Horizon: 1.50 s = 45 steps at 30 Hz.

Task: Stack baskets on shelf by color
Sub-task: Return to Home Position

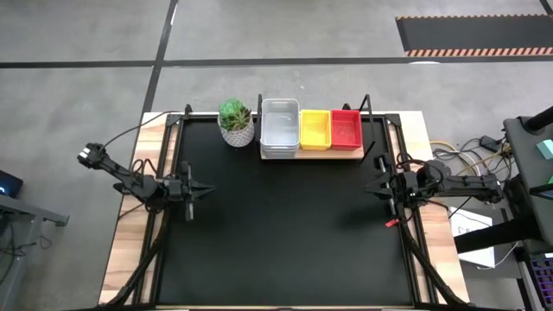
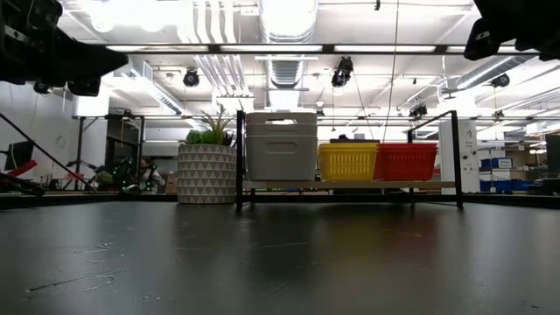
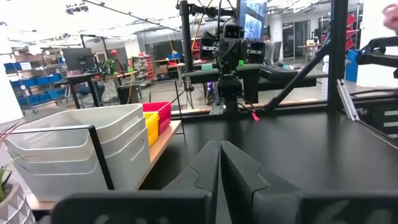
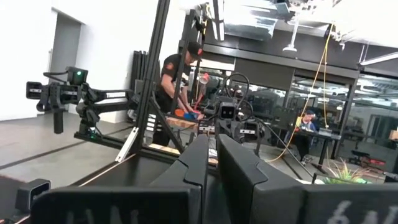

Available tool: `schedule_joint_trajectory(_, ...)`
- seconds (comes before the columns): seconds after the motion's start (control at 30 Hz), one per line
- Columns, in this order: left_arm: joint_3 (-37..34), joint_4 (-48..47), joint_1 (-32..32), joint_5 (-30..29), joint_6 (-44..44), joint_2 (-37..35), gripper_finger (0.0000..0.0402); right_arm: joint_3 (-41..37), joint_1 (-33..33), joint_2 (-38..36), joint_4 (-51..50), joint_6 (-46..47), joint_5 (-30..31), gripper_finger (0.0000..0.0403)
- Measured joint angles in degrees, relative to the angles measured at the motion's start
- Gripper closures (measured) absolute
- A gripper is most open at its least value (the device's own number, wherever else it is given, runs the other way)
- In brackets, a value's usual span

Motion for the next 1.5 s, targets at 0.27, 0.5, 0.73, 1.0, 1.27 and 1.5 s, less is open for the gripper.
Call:
schedule_joint_trajectory(0.27,-0.04,-0.01,0.00,-0.01,0.00,1.19,0.0400,0.00,0.00,0.00,0.00,-0.02,0.02,0.0374)
schedule_joint_trajectory(0.5,-0.04,0.00,0.00,-0.02,0.01,2.13,0.0400,0.00,0.00,0.00,0.00,-0.04,0.02,0.0374)
schedule_joint_trajectory(0.73,-0.07,0.00,0.00,-0.02,0.02,2.61,0.0400,0.00,0.00,0.02,0.00,-0.05,0.02,0.0374)
schedule_joint_trajectory(1.0,-0.07,0.00,0.00,-0.02,0.01,2.52,0.0400,0.00,0.00,0.02,0.00,-0.07,0.02,0.0374)
schedule_joint_trajectory(1.27,-0.07,0.00,0.00,-0.02,0.00,2.53,0.0400,0.00,0.00,0.02,0.00,-0.07,0.02,0.0374)
schedule_joint_trajectory(1.5,-0.07,-0.01,0.00,-0.02,0.01,2.52,0.0400,0.00,0.00,0.02,0.00,-0.07,0.02,0.0374)
